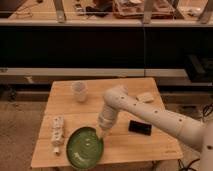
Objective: Drag the ceramic bowl in a circle
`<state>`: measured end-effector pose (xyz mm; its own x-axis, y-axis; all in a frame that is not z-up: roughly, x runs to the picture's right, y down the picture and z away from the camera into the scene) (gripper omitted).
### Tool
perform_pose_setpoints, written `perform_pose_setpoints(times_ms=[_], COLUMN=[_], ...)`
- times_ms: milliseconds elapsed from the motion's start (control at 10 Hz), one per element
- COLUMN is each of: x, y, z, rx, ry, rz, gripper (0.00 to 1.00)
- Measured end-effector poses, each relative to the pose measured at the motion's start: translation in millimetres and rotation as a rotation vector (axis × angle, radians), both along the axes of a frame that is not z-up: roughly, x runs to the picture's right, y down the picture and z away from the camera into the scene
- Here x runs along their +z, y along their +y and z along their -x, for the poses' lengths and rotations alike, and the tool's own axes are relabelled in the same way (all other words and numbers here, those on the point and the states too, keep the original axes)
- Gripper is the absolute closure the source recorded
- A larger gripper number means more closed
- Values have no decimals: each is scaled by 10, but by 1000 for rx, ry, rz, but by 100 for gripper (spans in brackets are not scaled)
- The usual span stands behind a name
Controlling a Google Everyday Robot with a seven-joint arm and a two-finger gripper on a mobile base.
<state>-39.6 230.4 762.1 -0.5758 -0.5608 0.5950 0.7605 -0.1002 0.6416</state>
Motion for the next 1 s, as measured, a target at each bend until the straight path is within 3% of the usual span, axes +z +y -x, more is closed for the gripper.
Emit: perform_pose_setpoints(times_ms=[200, 400, 500, 700, 900, 1000], x=[291, 600, 785, 982, 987, 929], y=[-223, -517, -711, -976, -1082, -1036], z=[210, 230, 125, -181, -676, -916], rx=[22, 78, 127, 213, 264, 273], ry=[-3, 37, 82, 163, 257, 300], rz=[-20, -37, -44, -49, -52, -47], gripper=[100, 100, 100, 100, 100, 100])
